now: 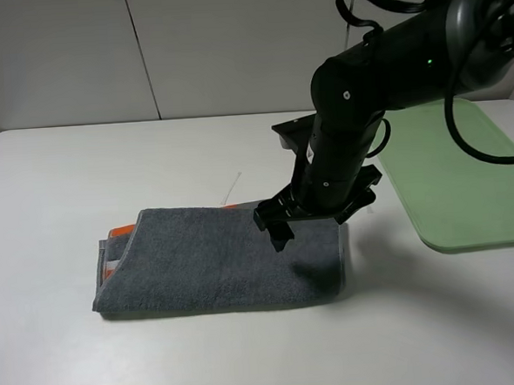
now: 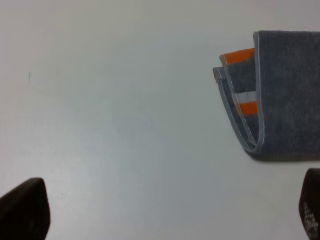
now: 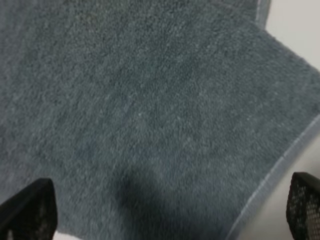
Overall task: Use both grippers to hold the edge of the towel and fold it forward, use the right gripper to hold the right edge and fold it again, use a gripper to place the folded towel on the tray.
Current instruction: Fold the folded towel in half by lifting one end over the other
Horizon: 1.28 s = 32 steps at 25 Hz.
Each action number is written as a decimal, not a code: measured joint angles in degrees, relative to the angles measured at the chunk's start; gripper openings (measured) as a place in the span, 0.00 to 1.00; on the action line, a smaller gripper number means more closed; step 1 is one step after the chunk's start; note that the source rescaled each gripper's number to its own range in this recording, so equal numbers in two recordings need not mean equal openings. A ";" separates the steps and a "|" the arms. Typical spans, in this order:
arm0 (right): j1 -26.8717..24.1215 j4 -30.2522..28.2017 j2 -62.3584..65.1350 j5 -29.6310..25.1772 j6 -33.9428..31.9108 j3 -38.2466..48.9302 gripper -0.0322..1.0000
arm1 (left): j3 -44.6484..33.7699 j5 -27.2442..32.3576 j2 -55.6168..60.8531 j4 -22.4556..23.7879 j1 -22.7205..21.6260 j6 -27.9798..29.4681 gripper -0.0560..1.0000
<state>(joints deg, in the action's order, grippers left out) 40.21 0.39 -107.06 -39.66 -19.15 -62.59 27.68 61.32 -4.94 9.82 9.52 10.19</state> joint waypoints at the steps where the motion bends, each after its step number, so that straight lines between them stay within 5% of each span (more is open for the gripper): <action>1: -0.36 0.06 -0.51 0.69 0.13 0.00 1.00 | 0.00 0.00 0.00 0.00 0.00 0.00 1.00; 15: -6.00 1.49 -5.86 7.76 4.76 0.00 1.00 | 0.00 -0.07 0.00 0.00 0.00 0.00 1.00; 32: -6.16 1.10 -10.59 11.20 5.87 -0.26 1.00 | 0.00 -0.07 0.00 0.00 0.00 0.00 1.00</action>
<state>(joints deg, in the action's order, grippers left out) 34.04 1.50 -117.65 -28.46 -13.28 -62.84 27.68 61.25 -4.94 9.82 9.52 10.19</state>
